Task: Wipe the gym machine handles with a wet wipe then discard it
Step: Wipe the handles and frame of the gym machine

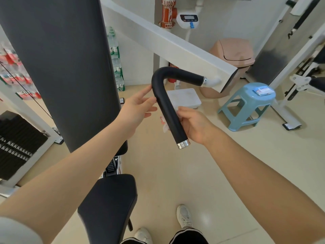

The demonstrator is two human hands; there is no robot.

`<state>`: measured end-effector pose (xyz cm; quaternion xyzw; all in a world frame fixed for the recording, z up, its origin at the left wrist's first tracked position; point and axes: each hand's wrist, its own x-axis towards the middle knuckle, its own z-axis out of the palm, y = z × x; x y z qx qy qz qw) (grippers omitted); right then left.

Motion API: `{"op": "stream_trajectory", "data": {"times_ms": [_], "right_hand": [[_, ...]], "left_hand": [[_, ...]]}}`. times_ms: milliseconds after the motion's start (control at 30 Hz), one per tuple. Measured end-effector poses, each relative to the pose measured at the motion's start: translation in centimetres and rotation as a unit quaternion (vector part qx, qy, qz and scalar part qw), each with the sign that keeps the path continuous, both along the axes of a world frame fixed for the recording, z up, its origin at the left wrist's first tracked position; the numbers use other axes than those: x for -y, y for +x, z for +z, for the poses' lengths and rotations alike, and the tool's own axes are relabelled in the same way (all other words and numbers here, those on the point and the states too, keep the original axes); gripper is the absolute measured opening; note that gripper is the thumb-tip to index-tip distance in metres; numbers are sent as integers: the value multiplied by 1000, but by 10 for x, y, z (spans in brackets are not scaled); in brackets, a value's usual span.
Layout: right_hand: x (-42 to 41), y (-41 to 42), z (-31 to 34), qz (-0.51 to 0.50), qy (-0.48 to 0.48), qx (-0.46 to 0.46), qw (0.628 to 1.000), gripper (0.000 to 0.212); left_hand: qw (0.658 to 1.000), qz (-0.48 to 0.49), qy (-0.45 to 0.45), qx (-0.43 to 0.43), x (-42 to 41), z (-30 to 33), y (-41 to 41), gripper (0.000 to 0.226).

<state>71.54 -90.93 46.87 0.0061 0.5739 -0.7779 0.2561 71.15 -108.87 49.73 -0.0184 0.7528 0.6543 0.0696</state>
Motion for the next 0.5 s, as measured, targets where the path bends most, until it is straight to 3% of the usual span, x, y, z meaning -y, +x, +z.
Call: {"op": "stream_trajectory", "data": {"times_ms": [167, 267, 367, 433, 500], "right_hand": [[-18, 18, -2, 104, 96, -15, 990, 33], [0, -1, 14, 3, 140, -87, 986, 26], [26, -7, 12, -102, 275, -253, 922, 27], [26, -7, 7, -85, 304, -341, 886, 36], [17, -17, 10, -24, 352, -474, 807, 41]], "left_hand": [[1000, 5, -3, 3, 0, 0, -1, 47], [999, 34, 0, 8, 0, 2, -6, 36], [997, 74, -14, -2, 4, 6, -16, 26], [995, 95, -18, -8, 6, 7, -22, 25], [994, 109, -8, -12, 3, 10, -29, 25]]}}
